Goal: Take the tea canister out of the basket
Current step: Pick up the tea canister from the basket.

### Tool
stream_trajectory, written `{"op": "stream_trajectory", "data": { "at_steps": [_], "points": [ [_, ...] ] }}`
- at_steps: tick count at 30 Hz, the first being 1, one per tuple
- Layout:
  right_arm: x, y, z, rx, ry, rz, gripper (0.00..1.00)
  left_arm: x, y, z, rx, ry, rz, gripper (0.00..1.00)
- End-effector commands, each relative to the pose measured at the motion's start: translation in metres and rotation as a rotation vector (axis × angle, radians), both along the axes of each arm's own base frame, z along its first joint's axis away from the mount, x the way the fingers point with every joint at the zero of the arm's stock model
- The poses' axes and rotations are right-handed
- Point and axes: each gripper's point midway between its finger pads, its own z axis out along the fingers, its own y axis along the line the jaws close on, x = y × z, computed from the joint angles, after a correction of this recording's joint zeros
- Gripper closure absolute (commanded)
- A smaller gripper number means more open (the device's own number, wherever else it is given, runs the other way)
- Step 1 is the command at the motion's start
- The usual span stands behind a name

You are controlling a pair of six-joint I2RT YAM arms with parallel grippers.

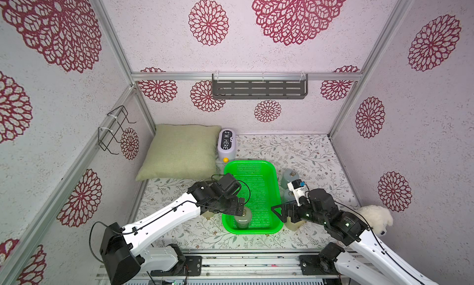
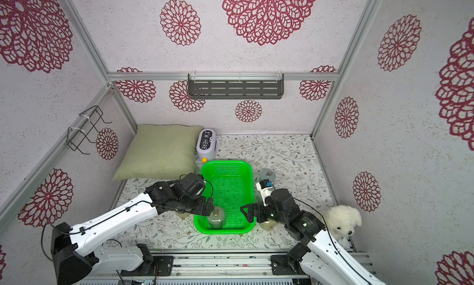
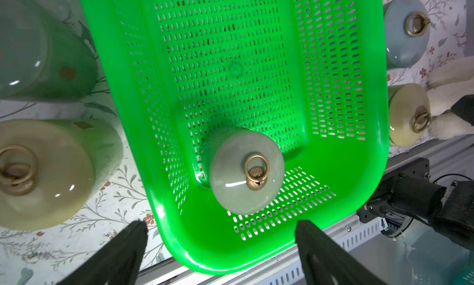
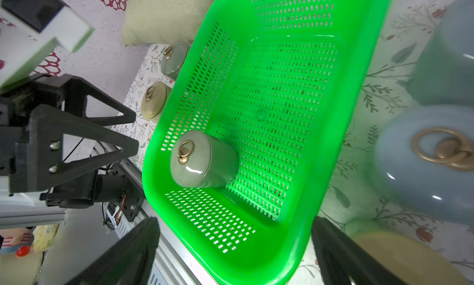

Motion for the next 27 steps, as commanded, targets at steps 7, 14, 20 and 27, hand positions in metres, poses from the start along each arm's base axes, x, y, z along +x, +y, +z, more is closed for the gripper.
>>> {"op": "stream_trajectory", "data": {
  "at_steps": [7,14,20,27],
  "points": [
    [-0.008,0.018,0.019,0.068,-0.081,0.118,0.01,-0.007,-0.015,-0.012,0.098,0.045,-0.047,0.00],
    [-0.012,0.021,0.011,0.062,-0.070,0.138,0.01,-0.013,-0.031,-0.031,0.131,0.098,-0.091,0.01],
    [-0.014,0.023,0.010,0.053,-0.070,0.148,0.01,-0.017,-0.040,-0.046,0.163,0.136,-0.124,0.01],
    [-0.014,0.022,0.007,0.043,-0.068,0.148,0.01,-0.018,-0.045,-0.063,0.195,0.166,-0.147,0.01]
  ]
}}
